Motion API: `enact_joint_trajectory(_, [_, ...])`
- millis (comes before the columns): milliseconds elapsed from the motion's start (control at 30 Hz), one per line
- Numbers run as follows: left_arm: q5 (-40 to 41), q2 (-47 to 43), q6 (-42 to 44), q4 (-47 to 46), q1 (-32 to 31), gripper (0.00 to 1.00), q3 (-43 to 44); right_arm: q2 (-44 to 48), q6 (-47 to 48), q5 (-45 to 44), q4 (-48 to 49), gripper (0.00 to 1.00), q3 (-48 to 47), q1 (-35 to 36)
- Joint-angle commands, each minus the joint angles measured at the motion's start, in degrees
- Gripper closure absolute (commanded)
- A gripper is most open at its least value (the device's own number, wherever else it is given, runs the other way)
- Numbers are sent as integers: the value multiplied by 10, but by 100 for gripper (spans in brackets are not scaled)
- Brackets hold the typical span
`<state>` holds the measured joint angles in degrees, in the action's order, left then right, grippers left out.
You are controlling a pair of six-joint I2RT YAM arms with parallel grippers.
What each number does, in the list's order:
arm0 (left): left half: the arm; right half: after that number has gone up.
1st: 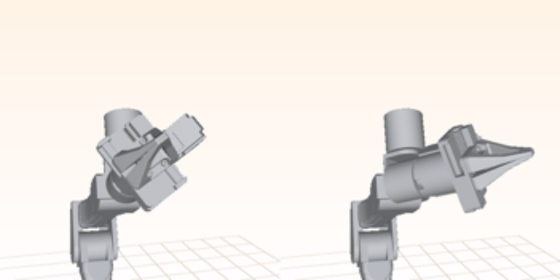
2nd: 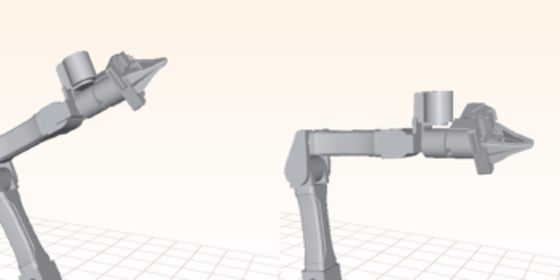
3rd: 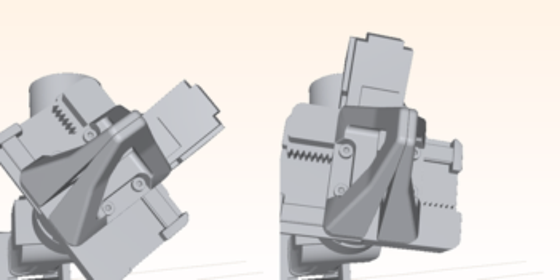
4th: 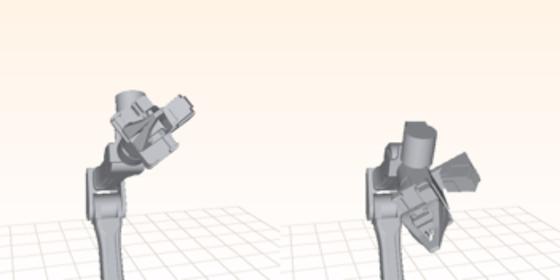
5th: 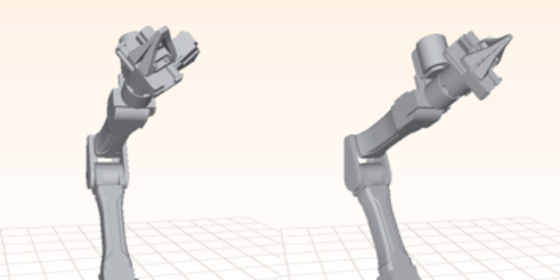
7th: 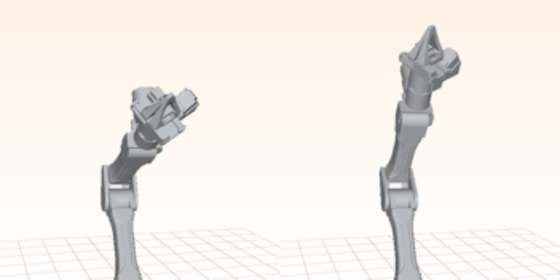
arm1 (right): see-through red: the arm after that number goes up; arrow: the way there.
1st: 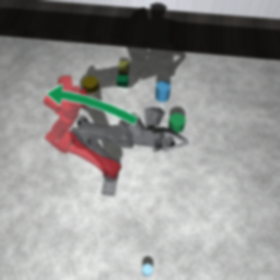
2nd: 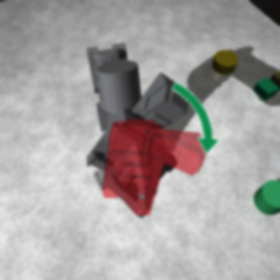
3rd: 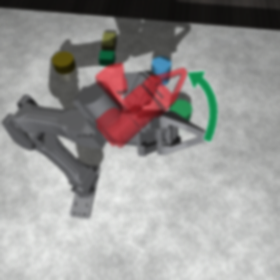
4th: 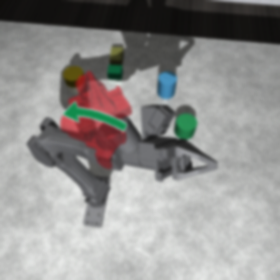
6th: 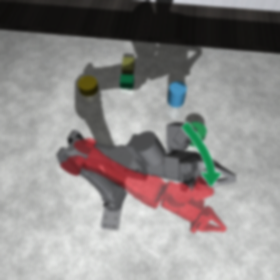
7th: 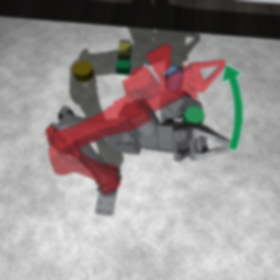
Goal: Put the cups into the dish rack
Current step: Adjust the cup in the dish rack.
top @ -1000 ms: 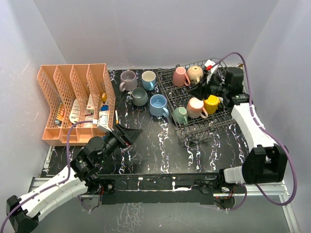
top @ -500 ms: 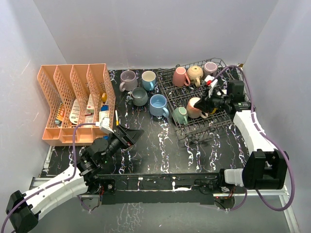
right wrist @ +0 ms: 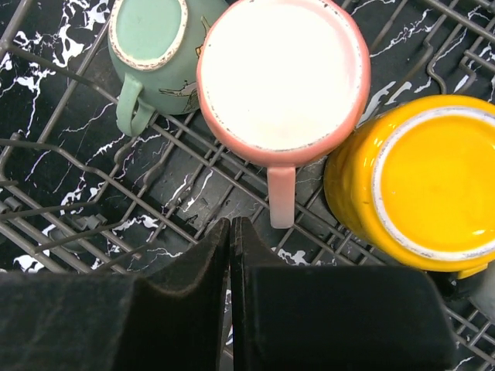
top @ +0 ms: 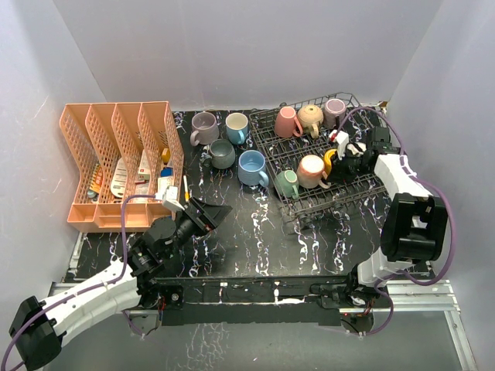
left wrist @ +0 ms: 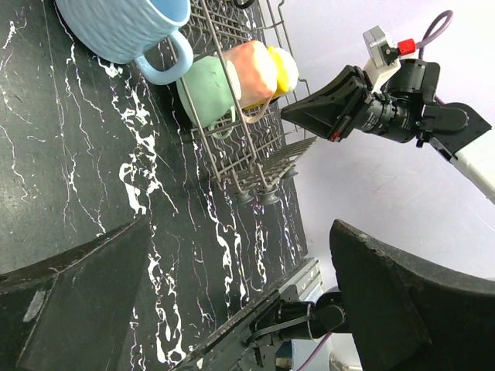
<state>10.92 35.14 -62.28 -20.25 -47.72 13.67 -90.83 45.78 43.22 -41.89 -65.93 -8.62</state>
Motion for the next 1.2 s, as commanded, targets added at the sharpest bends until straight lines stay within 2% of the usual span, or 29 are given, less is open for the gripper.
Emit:
enact_joint_trajectory(0, [-7, 7, -4, -31, 2, 3, 2, 0, 34, 8, 8, 92, -5, 2])
enact_joint_trajectory(333, [-5, 5, -7, -37, 2, 3, -4, -53, 15, -11, 48, 92, 5, 3])
enact_joint_trajectory(633, [-5, 1, -7, -36, 2, 3, -5, -68, -46, -65, 110, 92, 0, 3])
enact_joint_trajectory(1000, [-3, 2, -6, -44, 2, 3, -9, -58, -56, -81, 107, 92, -15, 2])
enact_joint_trajectory(1167, [-2, -1, -3, -43, 2, 3, -9, -51, -33, -74, 42, 92, -53, 0])
